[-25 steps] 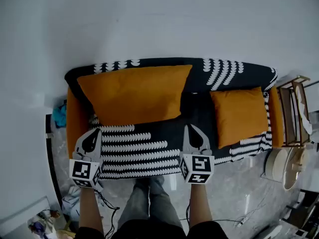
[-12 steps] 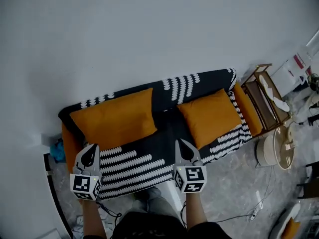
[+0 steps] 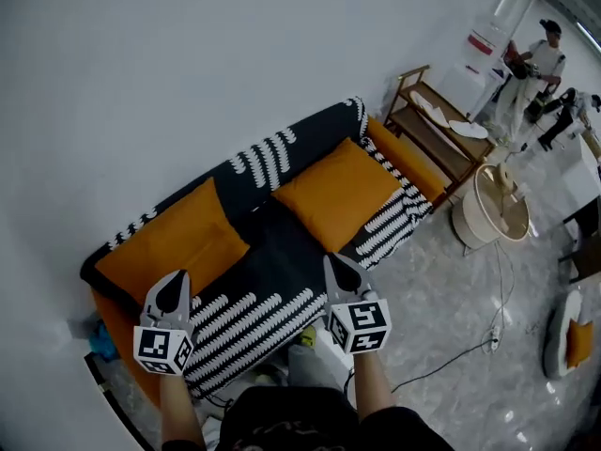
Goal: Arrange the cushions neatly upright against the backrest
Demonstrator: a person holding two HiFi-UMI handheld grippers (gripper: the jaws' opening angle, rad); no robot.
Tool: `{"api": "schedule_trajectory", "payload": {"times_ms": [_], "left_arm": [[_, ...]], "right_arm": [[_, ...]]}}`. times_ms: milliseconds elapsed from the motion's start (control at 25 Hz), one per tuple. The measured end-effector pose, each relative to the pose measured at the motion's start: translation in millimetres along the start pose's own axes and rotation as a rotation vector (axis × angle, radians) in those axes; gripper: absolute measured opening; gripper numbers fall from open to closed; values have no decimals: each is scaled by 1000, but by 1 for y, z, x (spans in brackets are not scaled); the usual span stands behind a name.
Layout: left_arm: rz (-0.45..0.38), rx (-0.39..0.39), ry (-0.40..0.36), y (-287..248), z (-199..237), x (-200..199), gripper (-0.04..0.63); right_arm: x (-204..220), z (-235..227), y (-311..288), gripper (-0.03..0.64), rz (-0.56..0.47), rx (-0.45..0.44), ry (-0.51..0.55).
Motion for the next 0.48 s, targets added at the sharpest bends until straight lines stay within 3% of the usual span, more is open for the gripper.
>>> {"api": "schedule_trajectory", "payload": {"times_ms": [320, 480], "left_arm": [[20, 321, 0, -100, -145, 8, -2], [27, 398, 1, -148, -218, 17, -2]], "right_arm": [[0, -140, 113, 8, -27, 319, -33], [8, -214, 157, 8, -32, 402, -56]]}}
Point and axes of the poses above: the fingertips, and each gripper's own axes: y backward along the fingers, z to its left, x out of its underside, the point moved 2 cm from there along y, backward along the fingers, and after that the axes turned 12 degrees about -z, right-handed, at the moved point
